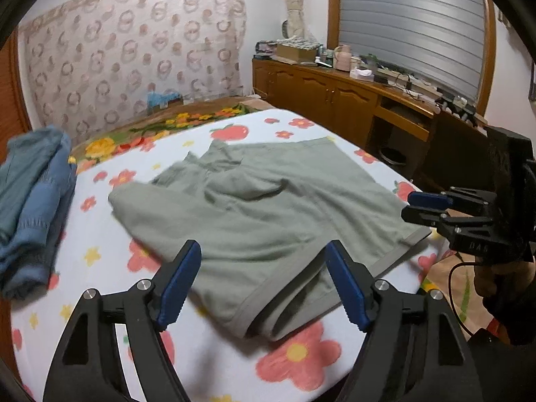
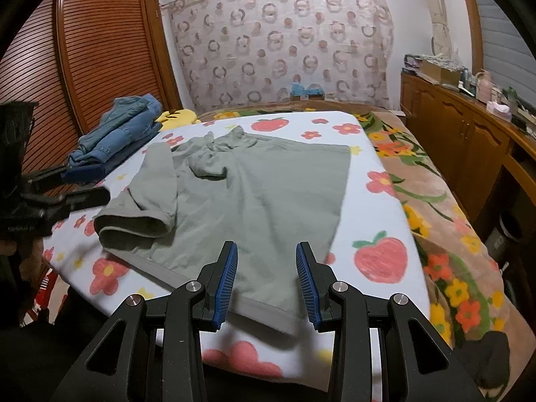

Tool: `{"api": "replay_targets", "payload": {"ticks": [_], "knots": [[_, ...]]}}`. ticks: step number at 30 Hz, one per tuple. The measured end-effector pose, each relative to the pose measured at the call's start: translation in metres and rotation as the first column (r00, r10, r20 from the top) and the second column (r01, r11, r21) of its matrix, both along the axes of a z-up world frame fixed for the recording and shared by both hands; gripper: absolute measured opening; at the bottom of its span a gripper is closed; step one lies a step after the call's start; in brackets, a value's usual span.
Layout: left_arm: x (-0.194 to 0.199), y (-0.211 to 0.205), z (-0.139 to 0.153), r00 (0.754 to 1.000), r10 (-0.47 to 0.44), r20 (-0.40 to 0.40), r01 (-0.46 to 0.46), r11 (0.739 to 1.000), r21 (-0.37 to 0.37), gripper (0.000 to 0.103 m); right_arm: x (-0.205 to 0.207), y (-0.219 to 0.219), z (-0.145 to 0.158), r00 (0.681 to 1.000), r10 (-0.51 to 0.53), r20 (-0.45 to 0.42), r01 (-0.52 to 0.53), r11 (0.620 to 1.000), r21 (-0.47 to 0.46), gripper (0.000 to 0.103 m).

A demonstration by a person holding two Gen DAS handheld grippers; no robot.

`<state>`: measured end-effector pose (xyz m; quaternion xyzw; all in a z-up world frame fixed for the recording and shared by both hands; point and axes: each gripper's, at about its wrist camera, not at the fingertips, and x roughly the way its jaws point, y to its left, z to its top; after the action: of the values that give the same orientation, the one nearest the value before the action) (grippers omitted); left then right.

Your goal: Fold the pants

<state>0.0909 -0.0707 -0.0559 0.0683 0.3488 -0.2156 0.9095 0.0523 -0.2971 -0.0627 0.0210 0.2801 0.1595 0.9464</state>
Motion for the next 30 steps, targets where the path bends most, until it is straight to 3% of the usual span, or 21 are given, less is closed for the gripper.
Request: {"api": "replay_targets", "payload": {"ticks": [9,28,30], "knots": [[-0.008,0.028,-0.026,0.997,0.071,-0.026,-0.07,0.997,0.013,0.078,0.013,0.032,-0.001,0.996,0.085,0.009,-0.085,0.996,-0.016,0.038],[-0.017,0.041,-0.044,0.995,0.074,-0.061,-0.074,0.997,0.003,0.078,0.041,0.071,-0.013,0.97,0.239,-0.051,-0.242,0.967,-0.079,0.038],[-0.018,0.04,-0.045,0.995,0.07,-0.064,-0.07,0.998,0.002,0.078,0.044,0.071,-0.011,0.97,0.24,-0.044,-0.243,0.967,-0.081,0.034]]}}
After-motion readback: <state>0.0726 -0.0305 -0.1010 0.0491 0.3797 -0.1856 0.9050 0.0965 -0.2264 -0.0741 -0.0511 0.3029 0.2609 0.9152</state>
